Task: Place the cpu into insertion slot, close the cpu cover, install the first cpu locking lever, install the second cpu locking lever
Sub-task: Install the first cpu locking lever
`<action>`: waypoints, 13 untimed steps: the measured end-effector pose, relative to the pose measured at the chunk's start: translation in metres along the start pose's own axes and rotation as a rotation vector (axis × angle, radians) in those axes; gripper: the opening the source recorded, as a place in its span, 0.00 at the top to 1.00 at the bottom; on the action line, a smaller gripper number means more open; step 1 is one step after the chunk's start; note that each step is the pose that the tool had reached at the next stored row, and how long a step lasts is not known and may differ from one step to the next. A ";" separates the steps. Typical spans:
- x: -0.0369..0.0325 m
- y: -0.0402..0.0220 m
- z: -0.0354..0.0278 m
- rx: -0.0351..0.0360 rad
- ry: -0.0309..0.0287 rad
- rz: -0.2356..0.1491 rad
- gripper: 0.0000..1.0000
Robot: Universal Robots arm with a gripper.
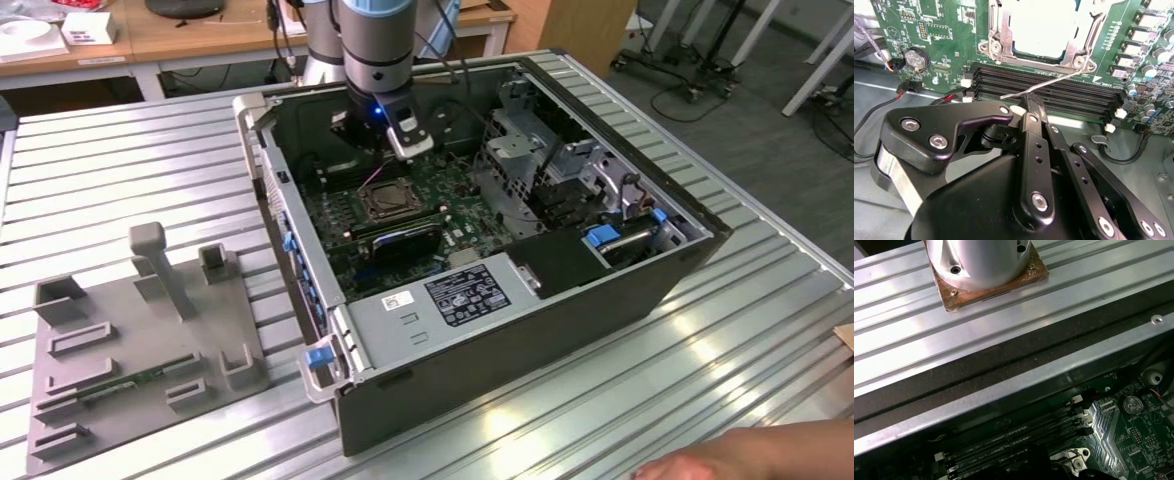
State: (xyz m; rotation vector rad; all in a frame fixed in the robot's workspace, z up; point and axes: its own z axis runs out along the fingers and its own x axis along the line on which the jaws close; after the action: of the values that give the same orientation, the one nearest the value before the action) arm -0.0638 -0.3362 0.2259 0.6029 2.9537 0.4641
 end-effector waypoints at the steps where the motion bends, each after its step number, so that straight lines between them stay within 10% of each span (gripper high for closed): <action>1: -0.0001 -0.0003 0.0003 -0.0007 0.0001 0.000 0.90; 13: -0.0003 -0.0027 0.0050 -0.0086 0.0035 0.001 0.90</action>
State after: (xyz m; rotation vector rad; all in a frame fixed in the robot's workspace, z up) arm -0.0638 -0.3373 0.2203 0.6040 2.9532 0.4782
